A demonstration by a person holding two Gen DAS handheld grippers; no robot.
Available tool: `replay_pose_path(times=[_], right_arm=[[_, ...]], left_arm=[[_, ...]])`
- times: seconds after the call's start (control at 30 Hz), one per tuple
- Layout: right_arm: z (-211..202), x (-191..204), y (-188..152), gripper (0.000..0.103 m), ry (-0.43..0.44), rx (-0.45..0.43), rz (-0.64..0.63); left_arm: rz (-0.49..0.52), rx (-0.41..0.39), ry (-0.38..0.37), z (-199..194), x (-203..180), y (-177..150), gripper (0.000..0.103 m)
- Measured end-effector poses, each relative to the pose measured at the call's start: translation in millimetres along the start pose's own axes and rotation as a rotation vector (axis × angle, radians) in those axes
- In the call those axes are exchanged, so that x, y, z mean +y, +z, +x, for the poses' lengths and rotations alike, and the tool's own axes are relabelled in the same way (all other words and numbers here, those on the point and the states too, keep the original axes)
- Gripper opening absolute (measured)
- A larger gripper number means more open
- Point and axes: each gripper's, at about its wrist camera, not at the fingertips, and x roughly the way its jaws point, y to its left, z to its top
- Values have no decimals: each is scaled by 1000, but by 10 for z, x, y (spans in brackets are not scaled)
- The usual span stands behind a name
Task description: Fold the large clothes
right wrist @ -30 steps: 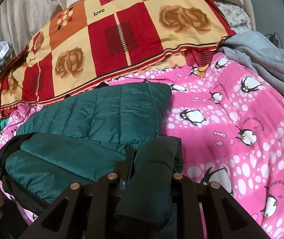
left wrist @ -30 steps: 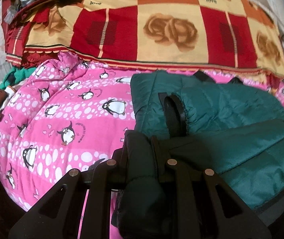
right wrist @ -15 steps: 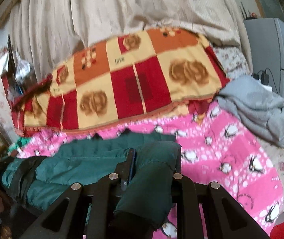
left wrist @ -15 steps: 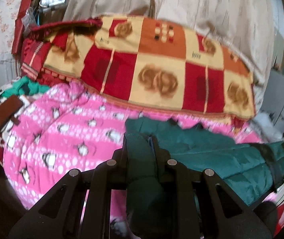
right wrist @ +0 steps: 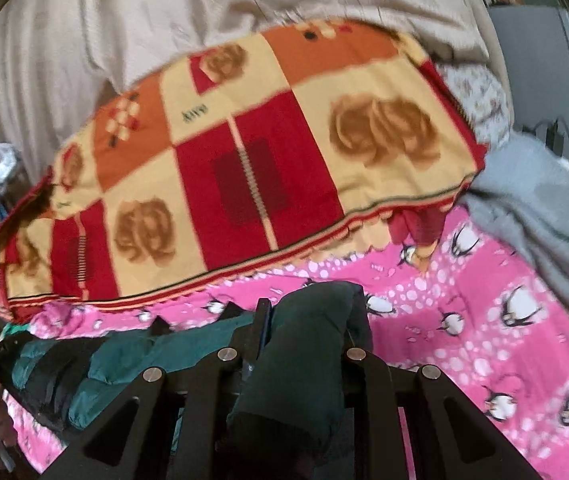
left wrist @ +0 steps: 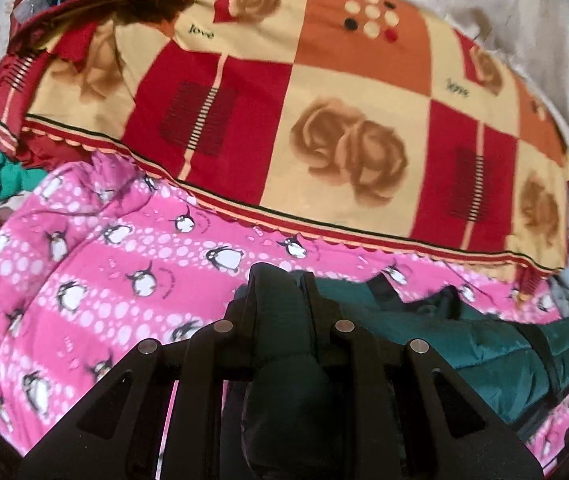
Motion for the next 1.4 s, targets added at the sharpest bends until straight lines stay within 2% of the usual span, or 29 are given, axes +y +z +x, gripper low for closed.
replay_pose_path(times=[0.17, 0.27, 0.37, 0.5, 0.67, 0.83, 0.9, 0.97, 1.0, 1.1, 1.17, 1.27, 1.4], right_arm=[[570, -131, -34, 17, -43, 50, 38], [817, -221, -91, 17, -49, 82, 62], [1048, -207, -112, 17, -58, 137, 32], [1331, -191, -165, 19, -44, 189, -44], [1581, -297, -245, 22, -21, 245, -6], [1574, -311, -257, 24, -28, 249, 21], [1512, -343, -236, 27, -17, 247, 65], [1414, -365, -194, 34, 6, 249, 112], [1349, -376, -159, 34, 24, 248, 136], [1168, -376, -87, 46, 77, 221, 175], [1053, -353, -51, 72, 124, 200, 201], [919, -266, -11, 73, 160, 163, 208], [877, -151, -9, 73, 146, 133, 165]], left_arm=[[-35, -11, 17, 469, -61, 30, 16], [-45, 7, 38, 768, -76, -48, 16], [-54, 31, 60, 1021, -48, -174, 17], [-44, 63, 87, 1267, -41, -255, 20], [-35, 93, 89, 1405, -50, -270, 23], [-95, 109, 33, 1373, 46, -227, 28], [-136, 120, -16, 1316, 112, -179, 37], [-172, 133, -47, 1240, 174, -112, 77], [-184, 122, -62, 1187, 198, -79, 80], [-202, 61, -93, 980, 248, 22, 81], [-202, 31, -105, 872, 259, 64, 81], [-194, -13, -118, 765, 260, 97, 81], [-184, -38, -147, 717, 233, 102, 81]])
